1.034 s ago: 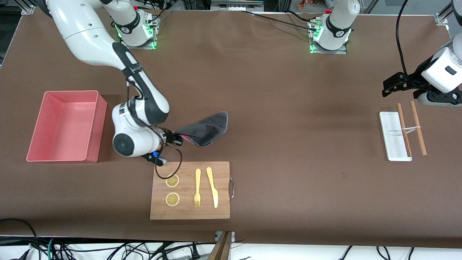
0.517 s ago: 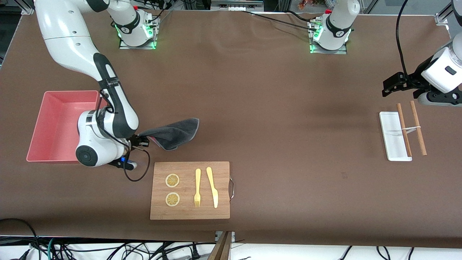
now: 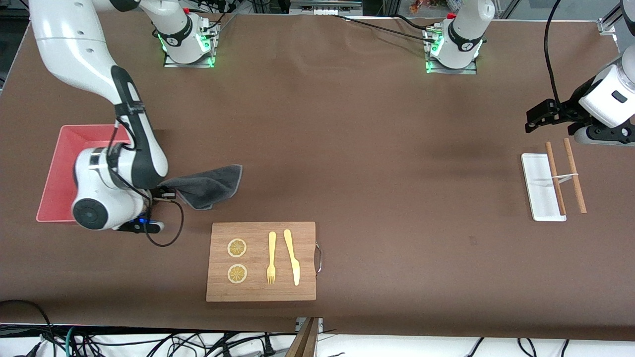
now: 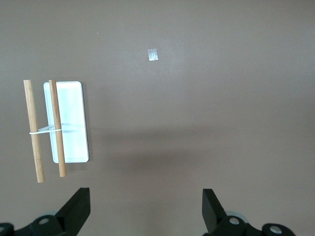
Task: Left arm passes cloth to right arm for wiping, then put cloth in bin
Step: 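Wipe the table beside the wooden board with the cloth in the right gripper, then move the cloth over the pink bin and open the right gripper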
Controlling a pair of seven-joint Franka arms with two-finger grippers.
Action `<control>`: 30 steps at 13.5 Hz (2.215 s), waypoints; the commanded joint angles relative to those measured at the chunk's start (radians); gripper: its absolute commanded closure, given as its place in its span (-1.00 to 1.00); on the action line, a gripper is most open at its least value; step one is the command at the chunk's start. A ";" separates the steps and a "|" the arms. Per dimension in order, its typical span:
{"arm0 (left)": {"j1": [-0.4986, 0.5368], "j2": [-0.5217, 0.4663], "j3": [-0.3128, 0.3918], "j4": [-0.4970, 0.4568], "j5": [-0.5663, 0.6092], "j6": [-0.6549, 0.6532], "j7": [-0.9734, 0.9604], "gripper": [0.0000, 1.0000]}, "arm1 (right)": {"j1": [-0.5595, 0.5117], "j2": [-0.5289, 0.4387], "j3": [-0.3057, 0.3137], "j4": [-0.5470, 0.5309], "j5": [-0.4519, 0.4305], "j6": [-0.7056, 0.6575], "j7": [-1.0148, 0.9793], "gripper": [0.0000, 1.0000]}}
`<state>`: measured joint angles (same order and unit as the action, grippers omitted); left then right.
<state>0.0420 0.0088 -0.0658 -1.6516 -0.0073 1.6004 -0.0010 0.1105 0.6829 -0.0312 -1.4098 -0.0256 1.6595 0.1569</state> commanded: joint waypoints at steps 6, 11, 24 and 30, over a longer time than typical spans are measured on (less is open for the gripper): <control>0.004 -0.006 -0.002 0.004 -0.016 -0.014 0.002 -1.00 | -0.119 -0.301 0.007 0.061 -0.046 -0.343 -0.193 1.00; 0.004 -0.006 -0.002 0.004 -0.016 -0.014 0.002 -1.00 | -0.158 -0.345 -0.102 0.088 -0.139 -0.396 -0.477 1.00; 0.004 -0.006 -0.005 0.004 -0.016 -0.014 0.002 -1.00 | -0.203 -0.244 -0.187 -0.195 -0.116 -0.045 -0.524 1.00; 0.004 -0.007 -0.005 0.004 -0.016 -0.014 0.002 -1.00 | -0.207 -0.134 -0.187 -0.244 -0.028 0.141 -0.523 1.00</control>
<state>0.0418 0.0087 -0.0684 -1.6513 -0.0073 1.5977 -0.0010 -0.0902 0.5246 -0.2206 -1.6484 -0.0786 1.7537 -0.3741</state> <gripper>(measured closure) 0.000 0.982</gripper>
